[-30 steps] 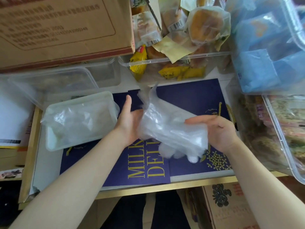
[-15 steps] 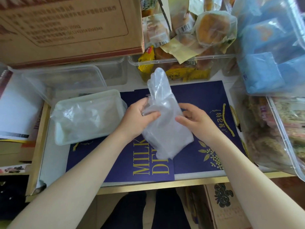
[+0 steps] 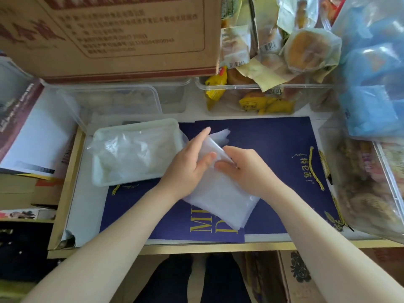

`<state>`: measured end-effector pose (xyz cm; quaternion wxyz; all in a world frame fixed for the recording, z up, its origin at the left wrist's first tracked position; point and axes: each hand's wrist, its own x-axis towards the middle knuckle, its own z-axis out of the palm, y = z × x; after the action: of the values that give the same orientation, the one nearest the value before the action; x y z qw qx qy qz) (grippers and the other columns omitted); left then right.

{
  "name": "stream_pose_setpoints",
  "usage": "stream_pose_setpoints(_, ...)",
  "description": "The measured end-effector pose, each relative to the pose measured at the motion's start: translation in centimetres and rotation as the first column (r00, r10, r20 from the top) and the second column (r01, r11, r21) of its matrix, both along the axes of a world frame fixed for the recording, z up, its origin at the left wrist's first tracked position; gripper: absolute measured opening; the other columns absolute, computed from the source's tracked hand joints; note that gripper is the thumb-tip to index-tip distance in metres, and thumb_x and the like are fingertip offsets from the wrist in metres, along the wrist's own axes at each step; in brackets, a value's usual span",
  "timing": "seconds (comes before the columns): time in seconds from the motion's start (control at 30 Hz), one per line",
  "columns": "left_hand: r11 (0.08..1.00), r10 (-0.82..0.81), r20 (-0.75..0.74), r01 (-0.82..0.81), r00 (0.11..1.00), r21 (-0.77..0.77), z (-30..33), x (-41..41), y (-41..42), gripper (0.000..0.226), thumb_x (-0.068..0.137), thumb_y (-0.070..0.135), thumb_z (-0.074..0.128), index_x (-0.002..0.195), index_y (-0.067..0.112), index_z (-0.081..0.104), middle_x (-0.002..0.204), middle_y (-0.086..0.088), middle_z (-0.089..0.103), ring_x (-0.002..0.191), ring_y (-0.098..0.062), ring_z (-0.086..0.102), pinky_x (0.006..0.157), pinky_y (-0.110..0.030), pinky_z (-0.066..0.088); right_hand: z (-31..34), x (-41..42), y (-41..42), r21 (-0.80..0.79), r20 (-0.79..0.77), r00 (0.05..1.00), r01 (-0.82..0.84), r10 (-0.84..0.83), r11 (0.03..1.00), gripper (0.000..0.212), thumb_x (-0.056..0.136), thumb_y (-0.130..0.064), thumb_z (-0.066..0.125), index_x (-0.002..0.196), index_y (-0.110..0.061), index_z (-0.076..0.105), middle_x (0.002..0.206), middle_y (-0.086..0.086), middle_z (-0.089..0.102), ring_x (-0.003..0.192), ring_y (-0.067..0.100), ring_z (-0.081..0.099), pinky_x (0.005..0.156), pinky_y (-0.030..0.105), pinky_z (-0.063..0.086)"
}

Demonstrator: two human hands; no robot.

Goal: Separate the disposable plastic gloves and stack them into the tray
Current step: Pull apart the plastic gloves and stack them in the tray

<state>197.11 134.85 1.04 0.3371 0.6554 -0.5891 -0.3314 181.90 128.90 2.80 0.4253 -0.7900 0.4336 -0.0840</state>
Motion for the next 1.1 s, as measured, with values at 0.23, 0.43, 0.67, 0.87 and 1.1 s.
stream_pose_setpoints(0.23,0.939,0.342,-0.41,-0.321,0.845,0.123,1.0,5.1,1.9,0.027,0.09,0.024,0.059,0.064,0.019,0.054,0.061,0.014,0.052,0.06,-0.003,0.045,0.059,-0.019,0.037,1.5,4.2,0.0,-0.021,-0.043,0.993,-0.107,0.106,0.994,0.031,0.08,-0.025,0.068,0.061,-0.018,0.044,0.054,-0.004,0.04,0.054,0.015,0.031,0.05,0.03,0.028)
stream_pose_setpoints(0.43,0.696,0.708,-0.339,-0.693,0.619,0.189,-0.1,12.9,3.7,0.019,0.093,0.023,0.057,0.075,0.023,0.051,0.076,0.003,0.053,0.066,-0.008,0.048,0.063,-0.023,0.038,0.6,9.4,0.2,0.453,0.25,0.936,0.112,-0.247,0.884,0.009,0.086,-0.007,0.063,0.078,-0.003,0.06,0.071,0.005,0.061,0.062,0.012,0.054,0.057,0.025,0.043)
stream_pose_setpoints(0.67,0.828,0.519,0.376,-0.561,0.768,0.001,-1.3,18.6,3.9,0.02,0.092,0.022,0.057,0.095,0.004,0.065,0.08,-0.012,0.06,0.08,-0.031,0.053,0.067,-0.032,0.031,-2.9,15.8,0.2,-0.126,-0.141,0.93,0.324,-0.341,0.937,0.023,0.091,-0.026,0.053,0.089,-0.005,0.061,0.093,0.009,0.058,0.091,0.029,0.05,0.072,0.034,0.038)
stream_pose_setpoints(0.87,0.874,0.457,0.334,-0.485,0.824,-0.001,-2.3,19.7,3.6,0.022,0.091,0.023,0.061,0.096,0.003,0.067,0.101,-0.002,0.038,0.084,-0.015,0.042,0.075,-0.013,0.026,-3.5,15.7,0.4,-0.123,-0.216,0.917,0.314,-0.335,0.941,0.019,0.091,-0.026,0.057,0.1,-0.011,0.063,0.122,0.008,0.045,0.104,0.033,0.05,0.08,0.032,0.04)
stream_pose_setpoints(1.1,0.933,0.343,0.527,-0.349,0.778,-0.093,-2.8,19.9,3.0,0.023,0.091,0.022,0.059,0.078,0.003,0.062,0.077,-0.016,0.063,0.078,-0.034,0.052,0.073,-0.039,0.034,-3.0,16.0,1.3,-0.368,-0.215,0.92,0.234,-0.327,0.9,0.019,0.093,-0.016,0.052,0.094,0.001,0.06,0.111,0.015,0.047,0.093,0.033,0.044,0.071,0.032,0.034)
